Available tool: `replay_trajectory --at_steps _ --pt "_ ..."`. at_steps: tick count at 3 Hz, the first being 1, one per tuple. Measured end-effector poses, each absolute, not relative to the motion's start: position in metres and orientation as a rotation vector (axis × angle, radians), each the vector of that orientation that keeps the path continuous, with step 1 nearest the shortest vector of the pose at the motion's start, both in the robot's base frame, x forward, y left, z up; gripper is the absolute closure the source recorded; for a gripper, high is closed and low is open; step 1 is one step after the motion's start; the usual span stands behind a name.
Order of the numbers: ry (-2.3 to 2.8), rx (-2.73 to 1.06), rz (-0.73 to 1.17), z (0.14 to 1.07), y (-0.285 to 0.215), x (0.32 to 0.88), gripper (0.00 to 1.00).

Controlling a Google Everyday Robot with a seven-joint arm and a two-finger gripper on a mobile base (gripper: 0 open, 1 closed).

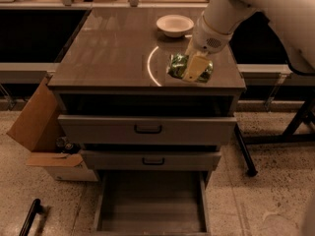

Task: Place green can into bottom drawer

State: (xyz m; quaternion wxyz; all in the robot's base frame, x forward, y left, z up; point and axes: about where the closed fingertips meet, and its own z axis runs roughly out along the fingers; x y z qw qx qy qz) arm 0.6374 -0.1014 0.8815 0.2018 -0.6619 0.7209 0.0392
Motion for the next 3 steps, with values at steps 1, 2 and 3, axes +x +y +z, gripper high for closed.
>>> replay_trajectory --at_steps 1,2,3 --pt "2.061 -1.743 0.202 0.872 -0.094 0.592 1.00" --pt "2.086 -1.759 0.221 0.855 -0.095 0.584 1.00" --pt "2.084 -1.758 0.220 0.856 -0.095 0.585 1.00"
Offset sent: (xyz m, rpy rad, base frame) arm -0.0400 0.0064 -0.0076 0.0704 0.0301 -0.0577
